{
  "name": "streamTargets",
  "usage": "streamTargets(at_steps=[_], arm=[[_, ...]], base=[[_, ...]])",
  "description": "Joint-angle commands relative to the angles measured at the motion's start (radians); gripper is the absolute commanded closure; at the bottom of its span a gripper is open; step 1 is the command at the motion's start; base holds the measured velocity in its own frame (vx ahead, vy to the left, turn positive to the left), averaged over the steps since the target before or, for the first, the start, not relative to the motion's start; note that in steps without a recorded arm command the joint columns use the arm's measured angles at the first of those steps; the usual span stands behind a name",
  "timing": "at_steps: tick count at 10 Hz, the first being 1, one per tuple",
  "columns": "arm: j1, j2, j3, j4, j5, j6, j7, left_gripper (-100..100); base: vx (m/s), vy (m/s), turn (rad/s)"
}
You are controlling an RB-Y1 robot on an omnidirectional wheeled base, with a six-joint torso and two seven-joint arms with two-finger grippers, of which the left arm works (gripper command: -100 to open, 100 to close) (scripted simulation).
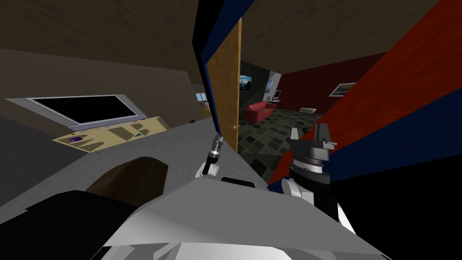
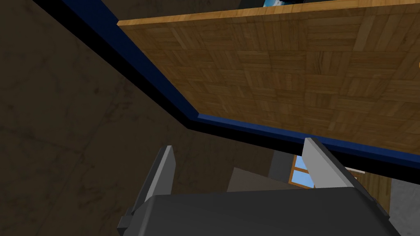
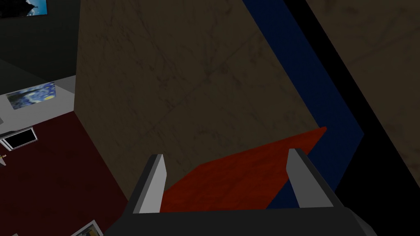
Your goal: Push the door open
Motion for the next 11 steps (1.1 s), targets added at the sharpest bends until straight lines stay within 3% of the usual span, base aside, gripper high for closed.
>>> streamTargets(at_steps=[1,3,4,11], arm=[[-0.011,0.0,-0.014,0.034,-0.008,-0.008,0.008,-100],[-0.031,0.002,-0.029,0.084,-0.017,-0.017,0.017,-100],[-0.031,0.002,-0.029,0.084,-0.017,-0.017,0.017,-100],[-0.099,0.004,-0.081,0.259,-0.049,-0.051,0.052,-100]], base=[[0.095,0.071,-0.027],[0.106,0.075,-0.021],[0.07,0.052,-0.012],[0.085,0.067,-0.023]])
